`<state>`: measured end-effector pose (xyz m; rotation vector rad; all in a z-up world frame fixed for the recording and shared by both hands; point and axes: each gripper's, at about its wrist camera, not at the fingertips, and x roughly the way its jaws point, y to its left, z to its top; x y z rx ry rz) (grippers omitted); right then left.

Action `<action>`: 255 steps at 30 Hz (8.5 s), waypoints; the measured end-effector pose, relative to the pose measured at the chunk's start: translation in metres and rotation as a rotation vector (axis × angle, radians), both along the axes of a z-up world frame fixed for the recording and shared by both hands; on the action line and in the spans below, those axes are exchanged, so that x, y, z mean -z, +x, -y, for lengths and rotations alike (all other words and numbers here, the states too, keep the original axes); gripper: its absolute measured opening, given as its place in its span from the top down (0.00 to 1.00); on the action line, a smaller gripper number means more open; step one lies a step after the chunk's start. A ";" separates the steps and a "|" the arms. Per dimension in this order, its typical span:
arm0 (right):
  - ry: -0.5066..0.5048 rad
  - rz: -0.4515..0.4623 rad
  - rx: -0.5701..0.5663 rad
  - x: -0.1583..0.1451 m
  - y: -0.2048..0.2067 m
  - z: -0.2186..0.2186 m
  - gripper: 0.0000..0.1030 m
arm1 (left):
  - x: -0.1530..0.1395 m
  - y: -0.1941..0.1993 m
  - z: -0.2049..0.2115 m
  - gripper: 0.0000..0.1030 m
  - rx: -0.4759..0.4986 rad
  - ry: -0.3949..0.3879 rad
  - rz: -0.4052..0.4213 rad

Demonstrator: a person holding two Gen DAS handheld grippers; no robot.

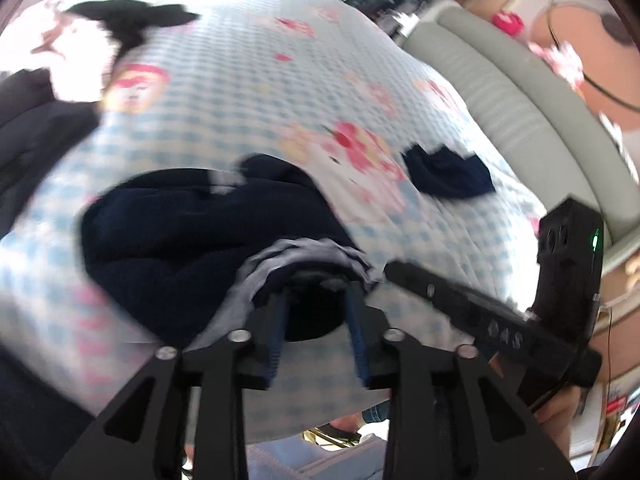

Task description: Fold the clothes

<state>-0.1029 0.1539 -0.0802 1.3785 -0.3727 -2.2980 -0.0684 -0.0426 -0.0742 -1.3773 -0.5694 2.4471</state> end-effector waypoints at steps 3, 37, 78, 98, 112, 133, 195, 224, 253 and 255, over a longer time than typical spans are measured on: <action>-0.006 -0.001 -0.111 0.002 0.005 0.032 0.54 | 0.000 0.015 0.033 0.63 -0.134 -0.019 -0.030; 0.169 -0.045 0.242 -0.028 -0.005 -0.093 0.37 | -0.003 -0.021 -0.084 0.48 0.195 0.097 -0.064; 0.114 -0.044 0.320 -0.005 0.007 -0.118 0.67 | 0.009 -0.016 0.012 0.42 -0.027 0.024 -0.023; 0.103 0.099 0.189 0.035 0.011 -0.112 0.39 | 0.048 0.001 -0.023 0.90 0.110 -0.112 0.078; 0.053 -0.022 0.301 0.000 0.021 -0.142 0.69 | 0.004 0.000 -0.045 0.47 0.079 -0.340 0.018; 0.048 0.080 0.425 0.018 0.045 -0.183 0.57 | 0.046 -0.022 -0.237 0.64 0.479 -0.359 -0.040; -0.003 -0.067 0.140 -0.033 0.013 -0.076 0.83 | -0.005 -0.002 -0.006 0.85 -0.076 0.166 0.020; 0.025 0.218 0.210 0.027 0.079 -0.136 0.42 | 0.038 0.014 0.047 0.52 -0.192 0.096 0.092; -0.014 0.220 0.205 0.045 0.074 -0.122 0.69 | 0.071 -0.022 0.038 0.65 -0.131 0.169 0.233; -0.055 0.164 0.185 0.028 0.078 -0.119 0.79 | 0.064 -0.020 0.030 0.76 -0.101 0.164 0.196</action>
